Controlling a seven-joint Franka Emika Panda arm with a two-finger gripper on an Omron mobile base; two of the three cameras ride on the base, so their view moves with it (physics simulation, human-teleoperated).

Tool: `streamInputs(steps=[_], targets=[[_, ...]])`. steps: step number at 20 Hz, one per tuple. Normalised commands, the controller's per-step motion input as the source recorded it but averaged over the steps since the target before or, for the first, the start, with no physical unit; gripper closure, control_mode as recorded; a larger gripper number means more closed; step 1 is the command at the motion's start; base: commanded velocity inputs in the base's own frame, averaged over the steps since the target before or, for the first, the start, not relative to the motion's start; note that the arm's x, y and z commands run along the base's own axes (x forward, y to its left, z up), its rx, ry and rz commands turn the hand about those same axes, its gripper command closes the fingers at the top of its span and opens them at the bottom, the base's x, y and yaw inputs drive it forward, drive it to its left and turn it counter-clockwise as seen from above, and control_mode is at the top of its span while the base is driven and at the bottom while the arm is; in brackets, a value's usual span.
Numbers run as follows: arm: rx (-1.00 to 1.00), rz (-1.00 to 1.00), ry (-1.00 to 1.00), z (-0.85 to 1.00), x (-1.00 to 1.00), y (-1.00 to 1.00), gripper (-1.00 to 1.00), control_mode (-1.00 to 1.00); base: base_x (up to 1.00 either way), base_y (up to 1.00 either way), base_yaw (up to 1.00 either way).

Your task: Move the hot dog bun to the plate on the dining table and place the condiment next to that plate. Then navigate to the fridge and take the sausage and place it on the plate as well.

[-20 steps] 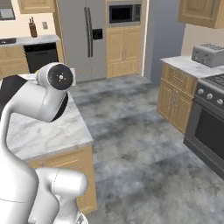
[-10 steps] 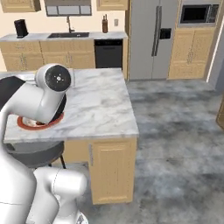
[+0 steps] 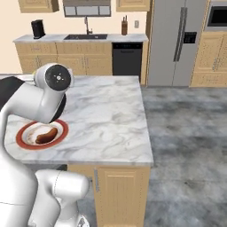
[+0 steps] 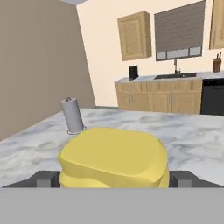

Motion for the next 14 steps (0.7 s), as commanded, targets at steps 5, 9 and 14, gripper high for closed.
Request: streamInputs(steps=[5, 9, 14], targets=[[0.0, 0.17, 0.0, -0.51, 0.16, -0.51, 1.0, -1.0, 0.1, 0.0, 0.03], [0.0, 0.34, -0.03, -1.0, 0.29, -0.67, 1.0, -1.0, 0.0, 0.0, 0.0], [0.0, 0.34, -0.08, -0.96, 0.55, -0.03, 1.0, -1.0, 0.0, 0.0, 0.0]])
